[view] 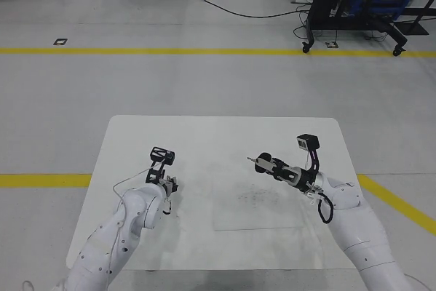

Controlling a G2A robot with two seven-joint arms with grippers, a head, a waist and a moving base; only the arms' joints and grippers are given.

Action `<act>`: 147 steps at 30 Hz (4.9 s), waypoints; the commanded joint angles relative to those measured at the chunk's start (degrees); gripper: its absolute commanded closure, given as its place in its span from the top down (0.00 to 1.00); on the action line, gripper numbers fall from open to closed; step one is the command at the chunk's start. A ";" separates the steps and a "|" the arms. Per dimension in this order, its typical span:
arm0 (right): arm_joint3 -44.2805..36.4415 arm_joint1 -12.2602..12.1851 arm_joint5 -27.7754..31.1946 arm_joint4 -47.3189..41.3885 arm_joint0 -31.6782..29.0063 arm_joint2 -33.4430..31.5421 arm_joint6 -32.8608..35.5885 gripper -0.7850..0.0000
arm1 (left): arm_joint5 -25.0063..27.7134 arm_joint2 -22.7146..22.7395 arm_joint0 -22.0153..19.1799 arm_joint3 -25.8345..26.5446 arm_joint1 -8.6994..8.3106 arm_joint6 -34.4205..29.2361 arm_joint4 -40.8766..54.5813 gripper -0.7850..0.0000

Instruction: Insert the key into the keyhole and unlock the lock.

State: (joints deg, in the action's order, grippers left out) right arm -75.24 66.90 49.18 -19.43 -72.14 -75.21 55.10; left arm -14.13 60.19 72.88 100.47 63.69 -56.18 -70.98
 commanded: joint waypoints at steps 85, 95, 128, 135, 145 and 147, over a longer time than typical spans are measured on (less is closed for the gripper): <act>14.66 8.43 1.30 -1.40 15.90 23.99 -8.36 0.00 | 37.24 12.16 -5.23 -26.09 0.65 -9.69 101.69 0.00; 10.78 7.25 2.63 -1.22 12.82 21.52 -8.09 0.00 | 38.39 12.72 -5.14 -26.07 0.43 -7.54 99.73 0.00; -32.14 1.50 -31.35 15.43 -16.62 4.29 -19.38 0.00 | 2.45 5.06 -13.39 -24.56 2.76 8.38 106.74 0.00; -32.14 1.50 -31.35 15.43 -16.62 4.29 -19.38 0.00 | 2.45 5.06 -13.39 -24.56 2.76 8.38 106.74 0.00; -35.57 2.68 -51.66 34.23 -16.98 10.46 -36.69 0.00 | -2.56 3.48 -12.45 -21.76 3.08 13.19 105.90 0.00; -35.82 3.08 -54.44 34.24 -16.71 12.03 -38.82 0.00 | -2.99 2.86 -12.94 -22.58 3.33 13.99 106.17 0.00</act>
State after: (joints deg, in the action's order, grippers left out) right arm -111.01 69.82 -3.54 14.97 -89.02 -63.86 17.32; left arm -16.98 63.34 60.20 78.28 66.91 -42.62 35.10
